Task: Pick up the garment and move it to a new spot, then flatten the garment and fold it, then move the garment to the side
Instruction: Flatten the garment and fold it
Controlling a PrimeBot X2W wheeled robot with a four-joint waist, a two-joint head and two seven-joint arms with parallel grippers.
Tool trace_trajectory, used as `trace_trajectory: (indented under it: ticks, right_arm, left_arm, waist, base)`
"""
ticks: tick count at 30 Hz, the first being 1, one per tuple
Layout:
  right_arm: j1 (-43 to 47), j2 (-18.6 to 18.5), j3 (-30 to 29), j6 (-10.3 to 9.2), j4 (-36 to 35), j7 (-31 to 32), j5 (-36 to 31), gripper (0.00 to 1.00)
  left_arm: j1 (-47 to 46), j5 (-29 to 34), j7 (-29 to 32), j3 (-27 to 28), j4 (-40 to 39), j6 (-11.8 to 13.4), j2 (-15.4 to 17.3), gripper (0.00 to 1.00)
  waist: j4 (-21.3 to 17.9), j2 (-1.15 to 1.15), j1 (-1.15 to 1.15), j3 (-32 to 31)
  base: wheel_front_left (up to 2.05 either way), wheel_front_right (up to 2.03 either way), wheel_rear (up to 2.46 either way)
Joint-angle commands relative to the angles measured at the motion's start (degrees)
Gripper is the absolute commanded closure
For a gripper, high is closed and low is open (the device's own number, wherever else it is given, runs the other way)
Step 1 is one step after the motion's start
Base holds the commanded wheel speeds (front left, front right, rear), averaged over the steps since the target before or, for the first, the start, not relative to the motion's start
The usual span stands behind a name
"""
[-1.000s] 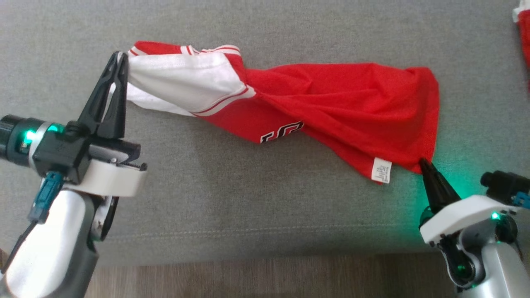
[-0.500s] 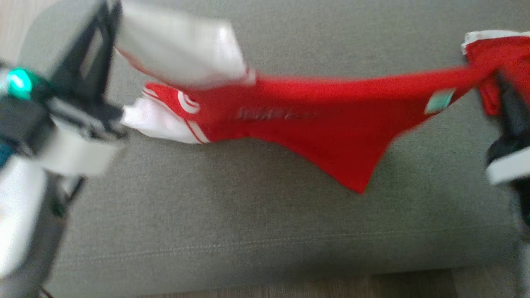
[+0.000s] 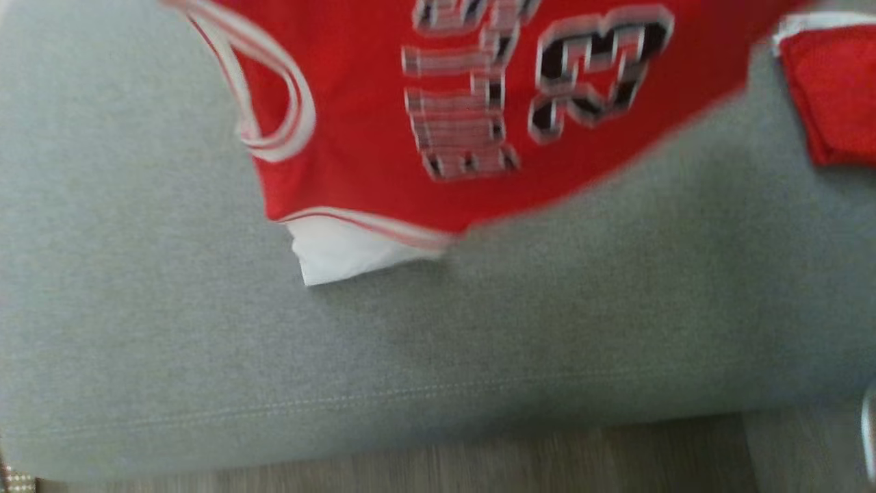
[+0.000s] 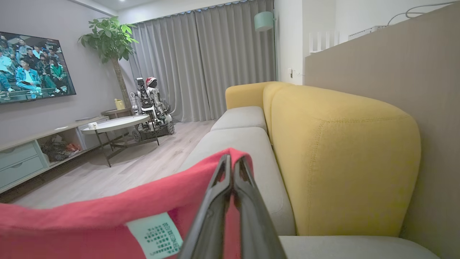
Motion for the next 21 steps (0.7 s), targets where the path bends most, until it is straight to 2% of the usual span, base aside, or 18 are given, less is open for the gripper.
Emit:
trace_trajectory:
  ticks: [1,3,7,9,12,14,16,21]
  right_arm:
    - [-3.6,-0.1,1.3,-0.01,-0.3,-0.3,-0.7,1.00]
    - [-9.2,-0.1,2.5,-0.01,3.8,-2.0,-2.2,1.00]
    - [-19.9,1.9,4.1,-0.01,12.5,-8.8,-4.2,1.00]
    - [-24.2,3.1,4.0,-0.01,16.6,-14.7,-5.6,1.00]
    - [-29.3,3.9,3.6,-0.01,22.2,-23.0,-7.9,1.00]
    - [-31.9,3.2,3.7,-0.01,24.9,-26.7,-9.2,1.00]
    - [-33.3,2.3,4.5,-0.01,27.0,-29.4,-9.8,1.00]
    - [-31.1,0.1,8.7,-0.01,32.0,-32.9,-7.7,1.00]
  left_arm:
    - [-4.2,0.2,-0.1,1.4,0.9,0.1,3.2,1.00]
    - [-10.0,1.1,-1.5,-1.3,6.0,0.1,3.8,1.00]
    - [-22.0,8.1,-6.1,-5.3,16.7,0.3,4.6,1.00]
    - [-28.1,13.2,-9.6,-6.4,21.7,2.3,4.6,1.00]
    - [-36.2,18.9,-12.8,-7.1,25.4,7.3,3.6,1.00]
    - [-39.7,19.5,-13.2,-6.9,24.3,9.8,2.1,1.00]
    - [-40.1,19.0,-13.3,-7.6,19.5,11.1,1.9,1.00]
    - [-29.2,14.9,-13.3,-9.4,9.8,13.3,5.5,1.00]
  waist:
    - [-1.0,0.00,0.00,3.0]
    - [-1.6,0.00,0.00,5.7]
    - [-3.8,0.00,0.00,10.9]
    - [-5.1,0.00,0.00,12.7]
    - [-5.5,0.00,0.00,14.7]
    - [-4.4,0.00,0.00,16.4]
    - [-3.1,0.00,0.00,17.6]
    - [0.1,0.00,0.00,18.5]
  base:
    - [0.00,0.00,0.00]
    - [0.00,0.00,0.00]
    - [0.00,0.00,0.00]
    - [0.00,0.00,0.00]
    - [0.00,0.00,0.00]
    - [0.00,0.00,0.00]
    - [0.00,0.00,0.00]
    - [0.00,0.00,0.00]
